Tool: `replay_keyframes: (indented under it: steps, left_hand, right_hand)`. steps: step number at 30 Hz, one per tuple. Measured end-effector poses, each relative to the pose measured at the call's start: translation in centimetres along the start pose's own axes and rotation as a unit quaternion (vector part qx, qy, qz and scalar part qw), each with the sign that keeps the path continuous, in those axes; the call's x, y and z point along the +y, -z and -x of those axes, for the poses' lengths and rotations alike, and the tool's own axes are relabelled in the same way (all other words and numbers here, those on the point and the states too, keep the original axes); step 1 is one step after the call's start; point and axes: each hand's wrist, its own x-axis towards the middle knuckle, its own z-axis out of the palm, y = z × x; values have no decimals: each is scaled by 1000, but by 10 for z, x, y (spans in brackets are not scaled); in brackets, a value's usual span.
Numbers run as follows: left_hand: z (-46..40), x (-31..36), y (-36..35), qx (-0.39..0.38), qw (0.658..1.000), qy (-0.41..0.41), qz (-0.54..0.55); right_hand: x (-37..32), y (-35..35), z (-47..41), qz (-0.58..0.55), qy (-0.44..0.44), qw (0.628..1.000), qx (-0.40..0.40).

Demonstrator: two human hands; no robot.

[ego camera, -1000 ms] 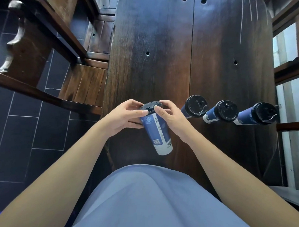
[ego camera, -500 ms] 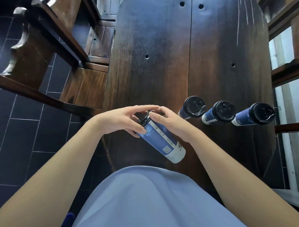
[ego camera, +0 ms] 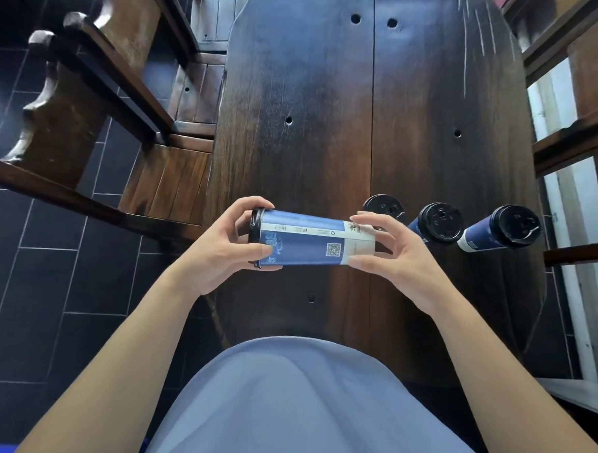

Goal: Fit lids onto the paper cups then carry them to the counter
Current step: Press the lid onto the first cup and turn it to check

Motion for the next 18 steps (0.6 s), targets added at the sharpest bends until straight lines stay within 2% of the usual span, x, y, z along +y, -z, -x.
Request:
replay_keyframes:
  steps: [5, 12, 15, 18]
  left_hand:
    - [13, 5, -14, -24, 999, -36, 24]
    - [30, 22, -21, -11, 996, -90, -17]
    - [37, 29, -23, -1, 992, -123, -43]
    - [43, 33, -23, 1, 988, -156, -17]
  right_hand:
    - [-12, 8, 18, -21, 28, 999, -19]
    - [-38, 15, 24, -23, 72, 996, -40]
    - [-44, 15, 24, -34, 74, 996, -33]
    - [-46, 14, 24, -48, 55, 997, -29]
